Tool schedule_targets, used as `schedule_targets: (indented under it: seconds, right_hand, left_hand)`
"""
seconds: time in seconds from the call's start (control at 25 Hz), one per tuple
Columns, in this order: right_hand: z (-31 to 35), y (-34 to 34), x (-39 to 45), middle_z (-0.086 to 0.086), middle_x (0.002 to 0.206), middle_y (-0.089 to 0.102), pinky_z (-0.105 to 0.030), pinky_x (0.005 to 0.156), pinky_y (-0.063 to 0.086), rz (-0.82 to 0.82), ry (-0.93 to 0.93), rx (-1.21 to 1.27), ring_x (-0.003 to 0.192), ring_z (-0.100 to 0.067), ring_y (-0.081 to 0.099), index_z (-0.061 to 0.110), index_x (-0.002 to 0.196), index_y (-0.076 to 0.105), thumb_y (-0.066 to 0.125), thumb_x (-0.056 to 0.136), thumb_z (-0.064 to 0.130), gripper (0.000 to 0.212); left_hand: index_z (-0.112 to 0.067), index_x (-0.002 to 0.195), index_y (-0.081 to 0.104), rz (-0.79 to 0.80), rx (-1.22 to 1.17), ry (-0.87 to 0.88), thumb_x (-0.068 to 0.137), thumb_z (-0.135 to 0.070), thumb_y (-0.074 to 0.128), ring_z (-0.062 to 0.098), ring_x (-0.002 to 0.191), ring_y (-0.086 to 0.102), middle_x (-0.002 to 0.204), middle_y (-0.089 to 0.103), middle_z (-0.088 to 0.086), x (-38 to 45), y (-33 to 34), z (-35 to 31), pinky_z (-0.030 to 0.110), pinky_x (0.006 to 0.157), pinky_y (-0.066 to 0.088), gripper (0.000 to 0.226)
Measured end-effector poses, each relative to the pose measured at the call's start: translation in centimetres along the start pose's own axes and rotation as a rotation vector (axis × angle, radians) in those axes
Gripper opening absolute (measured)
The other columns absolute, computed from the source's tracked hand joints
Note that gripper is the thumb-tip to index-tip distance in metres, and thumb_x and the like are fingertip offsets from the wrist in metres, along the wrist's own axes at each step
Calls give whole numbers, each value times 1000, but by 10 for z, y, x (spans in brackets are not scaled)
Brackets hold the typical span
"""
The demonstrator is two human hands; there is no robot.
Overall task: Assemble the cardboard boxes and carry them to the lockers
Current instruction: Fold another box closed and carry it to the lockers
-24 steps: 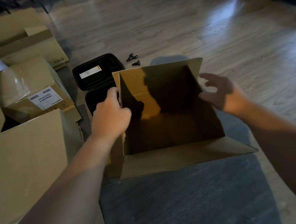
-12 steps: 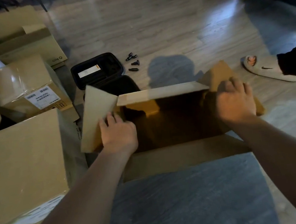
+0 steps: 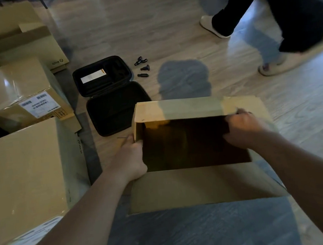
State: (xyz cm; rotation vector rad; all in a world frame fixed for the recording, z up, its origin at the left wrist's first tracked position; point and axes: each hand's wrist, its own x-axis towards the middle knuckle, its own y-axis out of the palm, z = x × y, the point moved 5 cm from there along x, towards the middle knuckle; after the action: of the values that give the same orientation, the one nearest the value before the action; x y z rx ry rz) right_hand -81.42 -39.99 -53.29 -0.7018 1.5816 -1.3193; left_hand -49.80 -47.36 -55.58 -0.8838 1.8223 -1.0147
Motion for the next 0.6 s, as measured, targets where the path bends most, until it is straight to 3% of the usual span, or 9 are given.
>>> schedule_targets:
  seconds: [0.08, 0.16, 0.24, 0.32, 0.44, 0.52, 0.6]
  right_hand:
    - [-7, -5, 1, -19, 139, 46, -52, 97, 50, -27, 44, 119, 120, -44, 55, 34, 148, 30, 64, 84, 38, 74]
    - [-17, -12, 1, -23, 136, 47, -54, 97, 49, -108, 80, 245, 119, -47, 56, 43, 151, 7, 65, 79, 41, 92]
    - [-30, -10, 3, -25, 137, 43, -55, 100, 48, -91, 166, 309, 121, -49, 52, 48, 150, 3, 67, 74, 44, 99]
    - [-40, 1, 4, -25, 149, 31, -62, 107, 40, 51, 289, 233, 133, -50, 41, 53, 148, 1, 66, 70, 49, 102]
    - [-44, 19, -10, -19, 165, 4, -76, 109, 26, 248, 417, 120, 146, -54, 16, 59, 149, -7, 64, 86, 36, 98]
    - [-47, 18, -17, -26, 164, 1, -70, 105, 34, 176, 398, 80, 142, -58, 23, 56, 152, -7, 58, 95, 28, 90]
    - [-55, 14, -20, -33, 157, 14, -61, 94, 46, 46, 353, 61, 130, -57, 42, 51, 154, -2, 54, 96, 25, 85]
  left_hand:
    - [-28, 139, 48, 35, -39, 47, 81, -17, 73, 25, 126, 49, 148, 37, 3, 0, 1, -4, 38, 99, 50, 64]
    - [-33, 144, 44, 75, -52, 115, 81, -19, 74, 21, 132, 45, 156, 29, -2, -4, 1, -6, 36, 104, 46, 72]
    - [-35, 151, 35, 113, -23, 173, 83, -12, 72, 18, 140, 38, 160, 23, -5, -11, 5, -10, 32, 104, 42, 80]
    - [-34, 156, 24, 118, 1, 177, 87, -4, 65, 20, 145, 33, 164, 14, -5, -19, 7, -17, 28, 103, 39, 86]
    - [-33, 158, 19, 95, -14, 140, 89, 2, 59, 22, 147, 32, 167, 7, -3, -22, 5, -27, 32, 108, 42, 87]
    - [-31, 159, 18, 97, -65, 113, 89, 4, 56, 22, 149, 25, 167, 9, -2, -23, 5, -34, 36, 113, 37, 87]
    - [-29, 159, 18, 82, -132, 103, 89, 7, 54, 21, 151, 18, 166, 12, -1, -22, 3, -44, 36, 117, 29, 86]
